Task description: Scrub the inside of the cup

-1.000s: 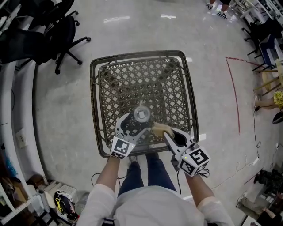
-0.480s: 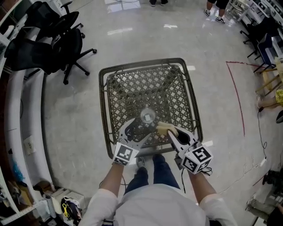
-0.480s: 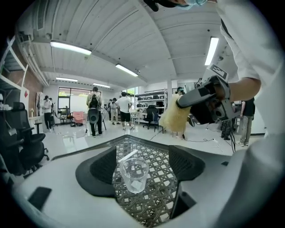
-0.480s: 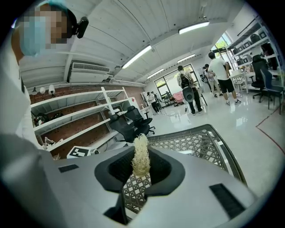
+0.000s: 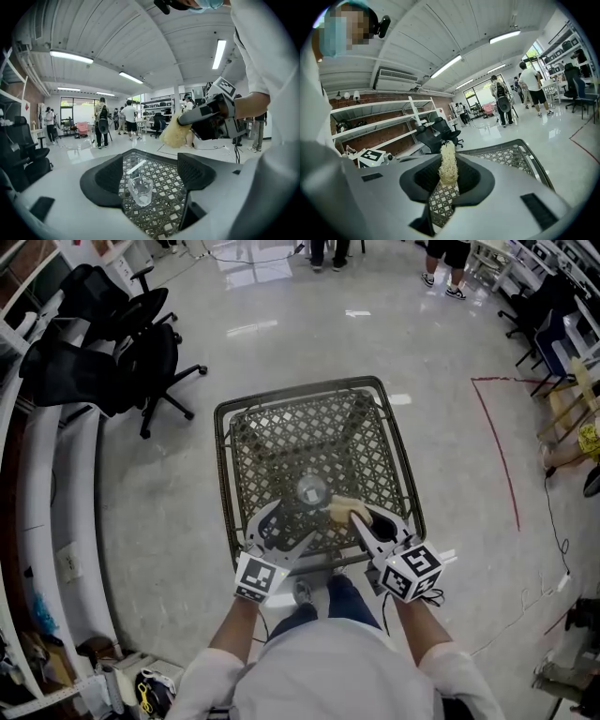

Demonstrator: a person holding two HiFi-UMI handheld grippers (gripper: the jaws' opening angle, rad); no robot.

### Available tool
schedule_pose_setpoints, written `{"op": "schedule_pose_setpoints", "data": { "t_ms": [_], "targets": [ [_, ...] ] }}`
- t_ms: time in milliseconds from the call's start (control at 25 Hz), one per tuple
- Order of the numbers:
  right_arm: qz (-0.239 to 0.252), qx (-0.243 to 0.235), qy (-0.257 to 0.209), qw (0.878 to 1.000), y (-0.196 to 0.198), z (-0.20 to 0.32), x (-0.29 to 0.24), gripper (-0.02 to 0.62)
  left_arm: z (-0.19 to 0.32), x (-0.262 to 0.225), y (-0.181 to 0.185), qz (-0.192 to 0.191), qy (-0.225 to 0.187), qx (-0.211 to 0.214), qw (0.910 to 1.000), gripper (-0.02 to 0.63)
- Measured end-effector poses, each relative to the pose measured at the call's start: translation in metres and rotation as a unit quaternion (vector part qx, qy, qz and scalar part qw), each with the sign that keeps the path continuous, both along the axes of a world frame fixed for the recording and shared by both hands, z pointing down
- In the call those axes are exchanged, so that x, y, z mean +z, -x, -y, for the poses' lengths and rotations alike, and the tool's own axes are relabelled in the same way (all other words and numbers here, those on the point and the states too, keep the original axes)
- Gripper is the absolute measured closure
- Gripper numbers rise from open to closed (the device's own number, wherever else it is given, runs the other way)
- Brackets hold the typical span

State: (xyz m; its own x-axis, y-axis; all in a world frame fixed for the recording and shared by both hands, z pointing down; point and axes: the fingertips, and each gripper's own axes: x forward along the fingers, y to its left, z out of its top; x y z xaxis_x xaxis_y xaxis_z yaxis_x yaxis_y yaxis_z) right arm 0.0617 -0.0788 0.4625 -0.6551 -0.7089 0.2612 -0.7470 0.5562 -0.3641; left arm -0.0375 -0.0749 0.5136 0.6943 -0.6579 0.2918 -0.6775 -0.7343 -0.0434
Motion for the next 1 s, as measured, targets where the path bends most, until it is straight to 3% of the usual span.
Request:
{"op": "schedule_pose_setpoints", "data": {
  "t_ms": [640,680,720,800,1000],
  "targets": [
    [0.002,0.005,-0.034,0.999,0.001,-0.007,-0.027,0.509,-0.017,-0.059,0.007,-0.005,-0.023,-0.015,0.9996,0.223],
    [0.003,0.004,-0.036,0.999,0.002,-0.007,-0.028,0.509,-0.018,-0.062,0.008,-0.004,-0.029,-0.018,0.9994,0.239],
    [0.003,0.002,-0.039,0.999,0.003,-0.007,-0.029,0.509,-0.018,-0.065,0.009,-0.002,-0.037,-0.023,0.9990,0.293],
    [0.004,-0.001,-0.042,0.999,0.003,-0.006,-0.031,0.509,-0.019,-0.071,0.012,0.003,-0.056,-0.037,0.9977,0.447],
    [0.005,-0.011,-0.045,0.999,0.006,-0.006,-0.032,0.509,-0.020,-0.085,0.019,-0.002,-0.075,-0.062,0.9953,0.511]
  ]
}}
